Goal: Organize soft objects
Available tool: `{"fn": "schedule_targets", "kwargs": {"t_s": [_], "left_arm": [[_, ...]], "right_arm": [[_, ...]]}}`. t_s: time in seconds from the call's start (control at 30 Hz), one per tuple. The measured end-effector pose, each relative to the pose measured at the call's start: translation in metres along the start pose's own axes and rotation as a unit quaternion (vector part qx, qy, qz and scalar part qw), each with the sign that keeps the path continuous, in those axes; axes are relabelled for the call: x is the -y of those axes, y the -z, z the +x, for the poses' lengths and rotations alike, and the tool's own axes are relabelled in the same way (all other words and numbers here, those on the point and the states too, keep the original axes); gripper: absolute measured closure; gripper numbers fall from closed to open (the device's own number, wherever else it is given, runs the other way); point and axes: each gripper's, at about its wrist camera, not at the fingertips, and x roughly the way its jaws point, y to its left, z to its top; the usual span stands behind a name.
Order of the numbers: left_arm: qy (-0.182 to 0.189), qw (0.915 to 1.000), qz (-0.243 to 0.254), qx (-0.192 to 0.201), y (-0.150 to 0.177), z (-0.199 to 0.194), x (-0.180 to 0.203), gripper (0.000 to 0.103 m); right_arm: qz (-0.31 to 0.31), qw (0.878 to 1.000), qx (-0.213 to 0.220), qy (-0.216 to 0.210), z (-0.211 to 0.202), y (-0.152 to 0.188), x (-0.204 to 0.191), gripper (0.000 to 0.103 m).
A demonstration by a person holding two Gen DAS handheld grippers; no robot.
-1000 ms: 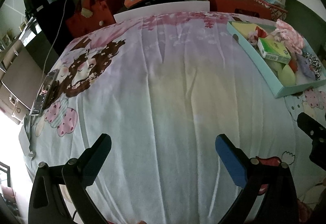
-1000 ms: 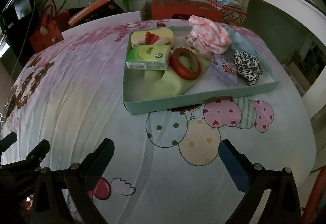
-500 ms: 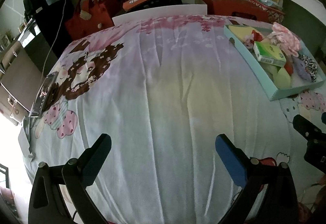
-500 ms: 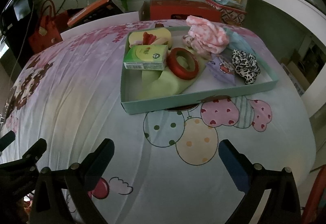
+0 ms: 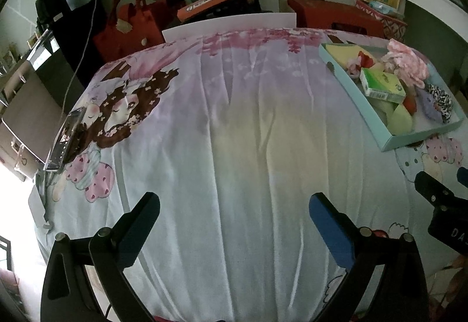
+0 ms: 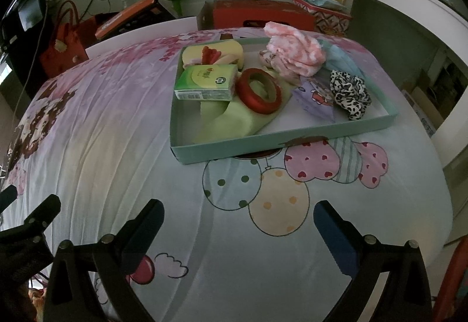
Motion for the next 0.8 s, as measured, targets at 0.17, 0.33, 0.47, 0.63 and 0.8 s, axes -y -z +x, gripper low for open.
{"fn": "schedule_targets", "kwargs": {"t_s": [0.17,0.33,0.47,0.63,0.8], "left_arm": [[0.002,1.0000,-0.001,0.002,-0.001,-0.003,0.000,0.001],[0.001,1.0000,-0.001,0.005,-0.002,-0.007,0.000,0.001],[-0.003,1.0000,-0.001,0.004,-0.002,-0.008,0.000,0.001],[-0.005,1.0000,-0.002,0.004,-0.002,-0.009,0.000,0.001],[-0.005,1.0000,-0.003,0.005,-0.001,-0.010,-0.002,0.001]], "right_arm": [[0.001,1.000,-0.001,0.000,-0.001,0.000,0.003,0.000],[0.003,1.000,-0.001,0.001,-0.003,0.000,0.004,0.000],[0.003,1.000,-0.001,0.001,-0.003,0.001,0.005,0.000],[0.003,1.000,-0.001,0.000,-0.004,0.001,0.006,0.000],[0.008,1.000,0.000,0.000,-0.006,0.001,0.010,0.000]]}}
